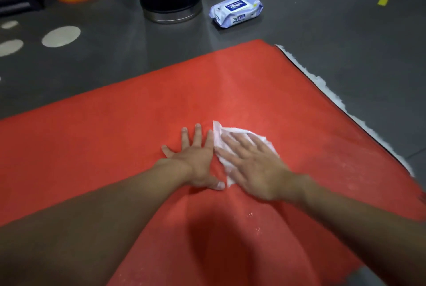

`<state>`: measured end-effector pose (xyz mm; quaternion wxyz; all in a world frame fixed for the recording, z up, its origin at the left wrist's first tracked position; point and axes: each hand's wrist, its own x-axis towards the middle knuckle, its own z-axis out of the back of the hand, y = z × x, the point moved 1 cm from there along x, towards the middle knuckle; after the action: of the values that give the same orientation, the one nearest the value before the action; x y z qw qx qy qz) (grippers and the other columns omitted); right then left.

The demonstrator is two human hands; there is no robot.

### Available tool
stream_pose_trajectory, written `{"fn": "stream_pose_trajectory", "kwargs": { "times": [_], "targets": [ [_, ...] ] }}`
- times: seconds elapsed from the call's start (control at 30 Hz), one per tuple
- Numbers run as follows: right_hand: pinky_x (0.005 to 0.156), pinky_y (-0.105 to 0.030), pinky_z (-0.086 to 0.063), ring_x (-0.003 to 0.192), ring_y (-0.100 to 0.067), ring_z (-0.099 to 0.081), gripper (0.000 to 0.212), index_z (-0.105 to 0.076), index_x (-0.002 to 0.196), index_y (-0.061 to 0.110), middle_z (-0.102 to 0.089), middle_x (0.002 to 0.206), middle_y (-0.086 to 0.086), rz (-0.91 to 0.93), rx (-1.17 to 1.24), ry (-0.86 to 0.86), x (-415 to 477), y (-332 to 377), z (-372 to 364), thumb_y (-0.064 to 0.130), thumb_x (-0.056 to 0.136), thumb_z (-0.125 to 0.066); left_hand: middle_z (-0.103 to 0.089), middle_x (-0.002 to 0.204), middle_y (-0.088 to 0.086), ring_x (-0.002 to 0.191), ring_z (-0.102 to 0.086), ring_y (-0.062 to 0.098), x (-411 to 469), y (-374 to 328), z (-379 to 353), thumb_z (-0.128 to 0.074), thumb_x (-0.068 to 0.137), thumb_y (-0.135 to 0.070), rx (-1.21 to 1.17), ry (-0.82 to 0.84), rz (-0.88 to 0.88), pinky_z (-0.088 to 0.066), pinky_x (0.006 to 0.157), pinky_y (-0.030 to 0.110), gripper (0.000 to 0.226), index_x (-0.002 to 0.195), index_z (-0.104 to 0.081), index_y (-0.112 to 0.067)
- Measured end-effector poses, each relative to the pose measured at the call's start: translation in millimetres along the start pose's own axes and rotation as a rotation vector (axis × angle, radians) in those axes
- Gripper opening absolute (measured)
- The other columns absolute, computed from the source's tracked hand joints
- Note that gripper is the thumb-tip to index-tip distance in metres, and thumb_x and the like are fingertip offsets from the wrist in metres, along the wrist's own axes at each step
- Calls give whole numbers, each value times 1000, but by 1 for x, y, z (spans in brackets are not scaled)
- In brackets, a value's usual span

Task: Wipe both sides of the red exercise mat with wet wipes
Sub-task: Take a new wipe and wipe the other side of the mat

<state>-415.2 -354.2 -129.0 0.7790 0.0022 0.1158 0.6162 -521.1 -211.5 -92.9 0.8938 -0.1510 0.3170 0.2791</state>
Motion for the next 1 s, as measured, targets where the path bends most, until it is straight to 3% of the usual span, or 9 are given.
{"fn": "stream_pose_trajectory", "kwargs": {
  "times": [0.17, 0.3, 0.37, 0.47, 0.53, 0.63, 0.77, 0.9, 1.0],
  "targets": [
    [120, -49, 8, 152, -30, 3, 77, -5, 157, 37, 2, 166, -4, -394, 19, -48, 2, -18, 2, 54, 84, 11, 33, 158, 4, 147, 23, 36, -8, -9, 1, -77, 70, -61, 66, -42, 50, -12, 108, 75, 135, 153, 22, -23],
    [118, -50, -12, 145, -32, -30, 58, -38, 150, 32, -33, 159, -7, -22, -43, -52, -29, 12, -9, 48, 98, -18, -12, 155, 14, 143, -16, 36, -28, -23, -8, -73, 77, -58, 144, -231, -9, -32, 109, 54, 111, 154, -11, -6],
    [120, -47, -13, 145, -28, -27, 59, -30, 152, 35, -32, 158, -3, -102, -69, -88, -30, -19, -2, 49, 98, -10, -1, 160, 19, 147, -7, 37, -37, -28, -20, -72, 76, -62, 117, -149, -31, -24, 117, 52, 119, 154, -4, -4],
    [121, -48, 4, 152, -28, -3, 72, -11, 156, 36, -7, 166, -4, -364, 10, -90, -29, -6, -5, 52, 88, 6, 35, 155, 18, 146, 25, 36, -48, -36, -36, -77, 64, -68, 130, 7, 13, -5, 120, 57, 146, 151, 23, -6],
    [121, -51, 5, 152, -29, -1, 72, -15, 157, 34, -5, 166, -6, -227, 21, -79, -39, 23, -14, 53, 89, 2, 35, 155, 18, 145, 26, 37, -48, -38, -39, -81, 63, -63, 112, -20, 30, -4, 119, 59, 148, 150, 24, -6],
    [122, -50, -10, 150, -27, -19, 60, -25, 154, 34, -24, 163, -3, -55, -18, -32, -60, -5, -12, 51, 99, -9, 34, 156, 17, 146, 24, 35, -49, -37, -41, -81, 65, -61, 101, -59, 32, -3, 120, 58, 145, 151, 23, -8],
    [119, -49, 6, 152, -29, 0, 64, -7, 157, 36, -3, 166, -4, -456, 26, -64, -55, -12, -11, 50, 95, 1, 31, 157, 18, 147, 23, 36, -50, -39, -41, -81, 66, -60, 118, -82, 31, -4, 119, 58, 143, 152, 21, -7],
    [121, -54, -5, 152, -30, -10, 64, -23, 155, 33, -13, 165, -6, -63, 18, -21, -77, 34, -24, 52, 96, -8, -4, 159, 16, 147, -9, 34, -61, -41, -45, -78, 65, -65, 157, -208, 19, -24, 114, 50, 133, 155, 0, -5],
    [122, -47, -3, 152, -26, -9, 67, -15, 156, 37, -11, 166, -2, -215, 0, -55, -78, -11, -14, 54, 93, 3, -21, 151, 14, 138, -24, 34, -70, -44, -57, -74, 72, -62, 141, -296, -8, -33, 110, 47, 116, 153, -13, -5]
  ]
}}
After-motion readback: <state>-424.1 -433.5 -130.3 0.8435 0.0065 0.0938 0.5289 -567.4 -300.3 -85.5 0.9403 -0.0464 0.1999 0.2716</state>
